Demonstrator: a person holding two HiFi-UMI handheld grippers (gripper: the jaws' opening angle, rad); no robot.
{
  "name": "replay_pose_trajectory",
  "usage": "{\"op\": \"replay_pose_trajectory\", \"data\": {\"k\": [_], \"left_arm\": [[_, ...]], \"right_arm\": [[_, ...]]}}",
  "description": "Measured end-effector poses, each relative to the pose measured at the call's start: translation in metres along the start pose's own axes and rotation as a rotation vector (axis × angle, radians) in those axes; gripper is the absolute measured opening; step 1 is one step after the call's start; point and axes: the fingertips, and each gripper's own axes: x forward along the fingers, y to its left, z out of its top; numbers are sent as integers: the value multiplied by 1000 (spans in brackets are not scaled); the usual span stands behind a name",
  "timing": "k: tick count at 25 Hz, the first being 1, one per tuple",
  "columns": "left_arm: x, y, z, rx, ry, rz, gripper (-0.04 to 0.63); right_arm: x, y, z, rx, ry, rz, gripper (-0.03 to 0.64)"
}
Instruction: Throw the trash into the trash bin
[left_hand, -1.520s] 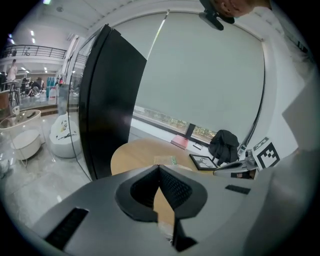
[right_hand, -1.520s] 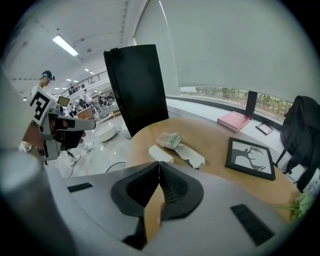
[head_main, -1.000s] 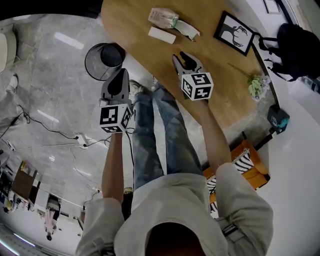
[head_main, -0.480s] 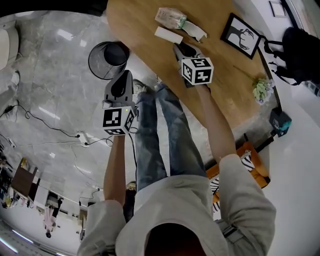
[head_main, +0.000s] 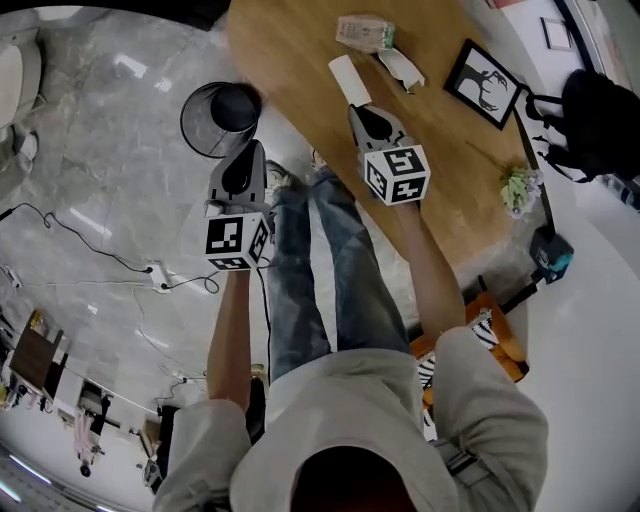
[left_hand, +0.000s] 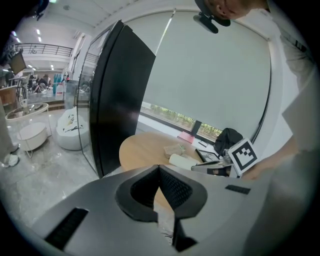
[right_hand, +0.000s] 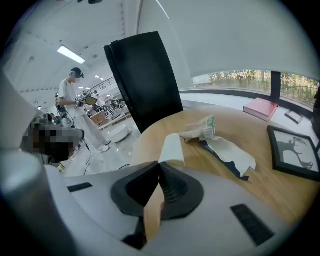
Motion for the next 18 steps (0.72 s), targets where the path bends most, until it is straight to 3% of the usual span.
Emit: {"op": "replay_pose_trajectory", "data": {"k": [9,18], "left_arm": [[-25,28,10,-65,-77,95,17],[-94,86,-10,-164,-139,272,17]], "right_arm": [[-18,53,22,-182,-6,49,32],[20,141,37,-306,20,218,32]]}}
